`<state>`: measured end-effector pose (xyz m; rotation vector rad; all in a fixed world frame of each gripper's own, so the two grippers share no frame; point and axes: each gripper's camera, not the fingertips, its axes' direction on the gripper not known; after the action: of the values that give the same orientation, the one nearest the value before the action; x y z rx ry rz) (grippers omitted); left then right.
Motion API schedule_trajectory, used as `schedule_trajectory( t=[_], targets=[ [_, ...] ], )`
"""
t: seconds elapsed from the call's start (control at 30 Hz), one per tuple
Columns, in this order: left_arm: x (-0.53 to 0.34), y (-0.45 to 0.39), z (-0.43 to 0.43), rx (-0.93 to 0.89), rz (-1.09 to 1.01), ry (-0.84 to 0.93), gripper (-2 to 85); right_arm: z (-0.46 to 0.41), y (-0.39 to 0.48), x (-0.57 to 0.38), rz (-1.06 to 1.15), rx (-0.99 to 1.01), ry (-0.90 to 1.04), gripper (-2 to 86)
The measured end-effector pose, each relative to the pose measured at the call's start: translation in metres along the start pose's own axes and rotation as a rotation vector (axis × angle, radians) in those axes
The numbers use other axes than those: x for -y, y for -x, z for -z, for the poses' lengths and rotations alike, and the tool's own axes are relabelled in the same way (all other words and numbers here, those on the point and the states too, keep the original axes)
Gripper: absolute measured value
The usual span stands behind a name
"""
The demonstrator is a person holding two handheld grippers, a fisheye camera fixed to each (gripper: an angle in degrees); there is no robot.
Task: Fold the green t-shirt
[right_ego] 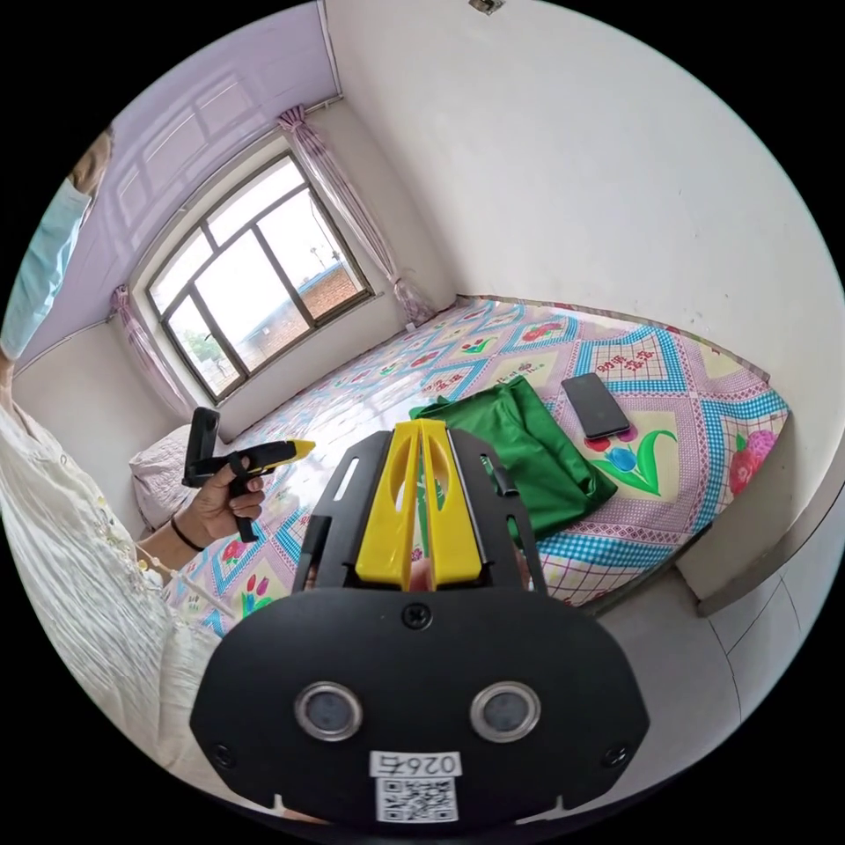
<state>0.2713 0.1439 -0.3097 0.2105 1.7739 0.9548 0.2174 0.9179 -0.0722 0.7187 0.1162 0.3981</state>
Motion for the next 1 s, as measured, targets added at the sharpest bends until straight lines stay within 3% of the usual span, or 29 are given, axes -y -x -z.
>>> schedule_trajectory(
  t=[1.0],
  targets=[
    [0.009,-0.018,-0.047,0.196,0.167,0.206,-1.0,-0.060,-0.007,0.019,-0.018,-0.056,0.210,-1.0]
  ],
)
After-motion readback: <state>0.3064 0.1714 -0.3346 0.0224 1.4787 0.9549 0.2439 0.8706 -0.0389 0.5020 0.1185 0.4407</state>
